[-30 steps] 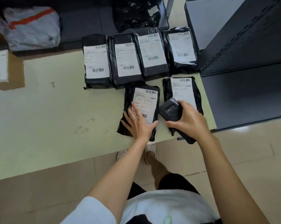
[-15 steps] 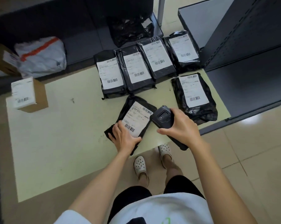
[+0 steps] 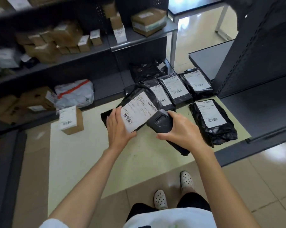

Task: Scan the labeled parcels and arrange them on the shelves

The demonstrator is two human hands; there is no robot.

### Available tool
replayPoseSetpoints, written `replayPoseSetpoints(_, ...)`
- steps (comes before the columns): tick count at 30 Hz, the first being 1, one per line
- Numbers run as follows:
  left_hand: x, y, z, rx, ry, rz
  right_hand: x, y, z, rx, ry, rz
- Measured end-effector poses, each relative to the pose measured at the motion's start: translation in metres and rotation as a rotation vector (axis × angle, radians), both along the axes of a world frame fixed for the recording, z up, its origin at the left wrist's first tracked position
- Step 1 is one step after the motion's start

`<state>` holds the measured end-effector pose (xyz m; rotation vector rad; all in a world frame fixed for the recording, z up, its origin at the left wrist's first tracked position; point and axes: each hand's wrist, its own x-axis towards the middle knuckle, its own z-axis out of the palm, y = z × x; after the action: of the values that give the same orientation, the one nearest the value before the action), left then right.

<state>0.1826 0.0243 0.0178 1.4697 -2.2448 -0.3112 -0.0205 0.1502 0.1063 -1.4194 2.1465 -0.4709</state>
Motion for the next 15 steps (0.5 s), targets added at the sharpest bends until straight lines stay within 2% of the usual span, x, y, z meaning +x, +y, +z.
replayPoseSetpoints(7, -0.003, -0.045, 0.078, -0.260, -0.083, -0.202, 0.019, -0.004, 0.060, -0.154, 0.115, 0.006)
replayPoseSetpoints(15, -0.024, -0.044, 0.100, -0.309, -0.073, -0.241, 0.008, 0.006, 0.078, -0.164, 0.213, 0.000)
